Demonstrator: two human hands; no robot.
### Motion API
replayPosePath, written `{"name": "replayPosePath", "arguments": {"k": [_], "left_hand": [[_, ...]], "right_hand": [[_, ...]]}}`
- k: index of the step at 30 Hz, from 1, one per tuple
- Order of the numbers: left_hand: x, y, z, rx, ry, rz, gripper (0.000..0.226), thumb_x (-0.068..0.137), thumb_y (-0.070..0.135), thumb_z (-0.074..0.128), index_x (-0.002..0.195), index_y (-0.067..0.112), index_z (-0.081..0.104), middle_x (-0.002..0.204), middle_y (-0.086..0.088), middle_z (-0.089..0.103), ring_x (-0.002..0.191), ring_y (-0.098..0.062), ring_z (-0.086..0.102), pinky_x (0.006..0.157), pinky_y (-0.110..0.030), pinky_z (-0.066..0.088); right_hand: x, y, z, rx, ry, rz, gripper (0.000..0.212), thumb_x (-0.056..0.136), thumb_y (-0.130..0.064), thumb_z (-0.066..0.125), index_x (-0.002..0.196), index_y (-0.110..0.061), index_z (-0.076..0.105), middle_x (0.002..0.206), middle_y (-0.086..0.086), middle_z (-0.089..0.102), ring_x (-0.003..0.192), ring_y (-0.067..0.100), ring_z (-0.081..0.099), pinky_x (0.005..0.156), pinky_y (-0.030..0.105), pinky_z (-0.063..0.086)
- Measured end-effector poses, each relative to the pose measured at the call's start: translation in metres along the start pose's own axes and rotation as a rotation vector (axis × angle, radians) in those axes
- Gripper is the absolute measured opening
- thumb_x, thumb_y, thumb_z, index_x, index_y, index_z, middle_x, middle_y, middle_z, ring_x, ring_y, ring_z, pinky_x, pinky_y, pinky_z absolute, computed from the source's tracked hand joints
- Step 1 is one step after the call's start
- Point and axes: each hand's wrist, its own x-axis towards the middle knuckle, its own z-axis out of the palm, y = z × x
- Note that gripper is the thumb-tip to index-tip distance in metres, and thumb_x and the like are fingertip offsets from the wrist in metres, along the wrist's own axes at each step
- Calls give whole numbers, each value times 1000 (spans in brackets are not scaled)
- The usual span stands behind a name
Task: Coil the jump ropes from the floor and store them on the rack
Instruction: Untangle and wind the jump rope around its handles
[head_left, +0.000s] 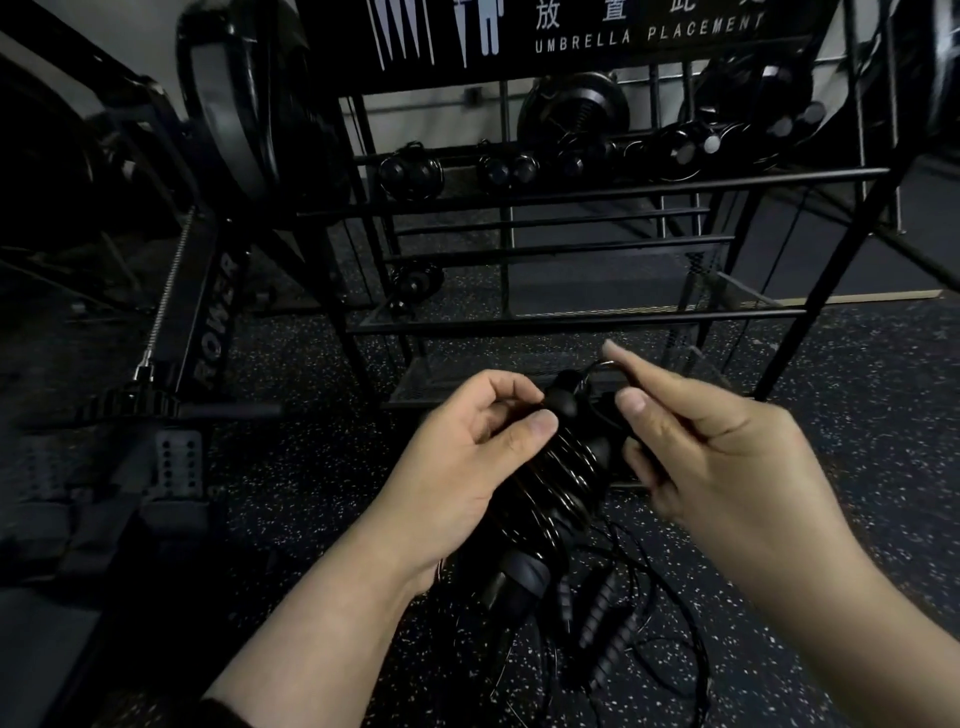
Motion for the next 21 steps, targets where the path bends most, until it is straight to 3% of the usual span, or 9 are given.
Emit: {"name": "replayPosePath", "arguments": {"k": [5,8,10,12,14,16,18,21], "left_hand": [[0,-1,3,0,19,25,16,89,23,70,105,20,65,92,3,71,88,-11,66,84,-27,56],[1,-1,2,1,62,37,13,94,18,67,107,18,65,93,0,72,89,-10,67,84,-23,56],[2,0,-1,-1,88,30,14,94,19,67,107,18,66,98,-5,75,92,-13,71,85,-26,59],[3,0,-3,0,106,24,14,93,23,68,106,20,67,95,-2,75,90,-12,72,79,-25,58],[3,0,-4,7,118,22,18,90,27,68,107,21,67,89,2,74,85,-9,70,76,-22,56],[2,-1,-4,3,108,10,21,89,28,69,108,19,66,91,-4,74,87,-13,70,80,-30,59],[1,-1,-2,-1,88,-1,19,91,26,69,108,19,66,99,-11,74,90,-20,70,86,-40,58],[1,-1,-3,-14,68,-8,23,86,33,70,106,23,67,95,-7,73,88,-20,69,85,-39,57]], "right_hand": [[-1,6,2,-108,-7,-47,31,91,-36,60,111,-55,73,65,-9,68,52,3,50,50,19,45],[-1,3,2,-242,-89,-27,35,95,-41,49,125,-53,63,51,-35,53,45,-5,49,49,3,37],[-2,0,1,-371,-193,-27,51,86,-57,40,137,-58,46,64,-48,50,68,-24,53,62,-2,38],[-1,1,0,-479,-275,-38,66,78,-69,34,144,-65,29,101,-55,44,104,-35,40,83,-6,33],[1,4,1,-526,-304,-60,61,74,-72,31,135,-73,20,114,-52,38,112,-38,30,89,-8,28],[1,5,2,-492,-221,-113,56,77,-69,35,133,-70,30,114,-47,43,113,-39,32,91,-9,26],[1,9,2,-423,-90,-162,57,81,-64,41,137,-54,50,112,-44,50,111,-35,42,91,-7,32],[1,11,2,-390,17,-178,53,83,-61,45,125,-40,70,103,-35,66,105,-19,59,87,1,44]]}}
